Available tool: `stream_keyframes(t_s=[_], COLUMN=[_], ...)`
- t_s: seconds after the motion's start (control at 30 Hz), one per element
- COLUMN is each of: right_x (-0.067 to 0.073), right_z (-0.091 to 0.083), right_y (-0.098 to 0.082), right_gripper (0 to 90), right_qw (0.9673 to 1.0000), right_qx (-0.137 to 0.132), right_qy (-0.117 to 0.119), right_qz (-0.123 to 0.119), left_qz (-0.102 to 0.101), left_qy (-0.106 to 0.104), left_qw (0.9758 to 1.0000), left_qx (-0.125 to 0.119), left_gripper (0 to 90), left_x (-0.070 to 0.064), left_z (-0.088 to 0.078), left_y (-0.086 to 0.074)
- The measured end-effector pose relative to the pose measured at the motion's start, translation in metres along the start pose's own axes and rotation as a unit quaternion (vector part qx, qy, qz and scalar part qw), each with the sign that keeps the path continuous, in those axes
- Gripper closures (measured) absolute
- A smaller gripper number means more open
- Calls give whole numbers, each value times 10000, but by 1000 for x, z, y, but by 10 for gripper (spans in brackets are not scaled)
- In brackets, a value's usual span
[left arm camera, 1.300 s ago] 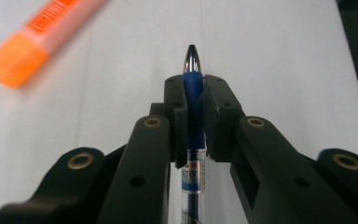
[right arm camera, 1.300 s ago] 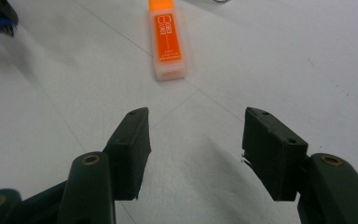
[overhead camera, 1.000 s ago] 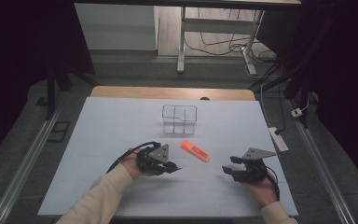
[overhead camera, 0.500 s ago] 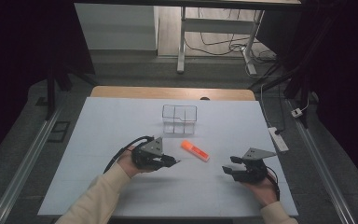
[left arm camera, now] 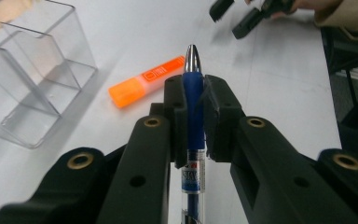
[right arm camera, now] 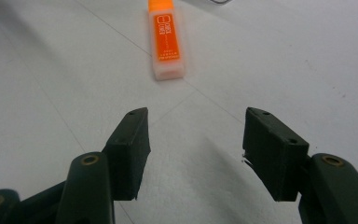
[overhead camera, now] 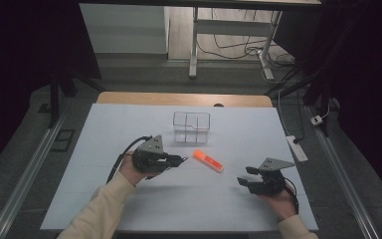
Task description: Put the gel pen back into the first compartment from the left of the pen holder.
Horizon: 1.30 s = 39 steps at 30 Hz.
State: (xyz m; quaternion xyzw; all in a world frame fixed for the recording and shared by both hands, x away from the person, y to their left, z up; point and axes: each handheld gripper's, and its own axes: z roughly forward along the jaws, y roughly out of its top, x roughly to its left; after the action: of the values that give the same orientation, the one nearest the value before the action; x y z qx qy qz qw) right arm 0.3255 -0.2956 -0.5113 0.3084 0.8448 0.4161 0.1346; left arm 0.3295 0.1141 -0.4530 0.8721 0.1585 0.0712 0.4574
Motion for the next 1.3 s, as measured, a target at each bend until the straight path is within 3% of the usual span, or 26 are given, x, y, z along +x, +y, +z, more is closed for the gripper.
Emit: stream_keyframes(t_s=[0.3,1.3], right_x=[0,-1], right_z=[0,-1], right_y=[0,0], right_gripper=[405,400], right_qw=[10000,10000], right_qx=[9,7], right_qy=[-15,-48], right_qz=[0,9], left_qz=[-207,-282], left_qy=[163,474], left_qw=[9991,9963], left_qx=[-330,-652], left_gripper=[803,802], left_x=[5,19], left_z=[-7,-4], left_y=[0,8])
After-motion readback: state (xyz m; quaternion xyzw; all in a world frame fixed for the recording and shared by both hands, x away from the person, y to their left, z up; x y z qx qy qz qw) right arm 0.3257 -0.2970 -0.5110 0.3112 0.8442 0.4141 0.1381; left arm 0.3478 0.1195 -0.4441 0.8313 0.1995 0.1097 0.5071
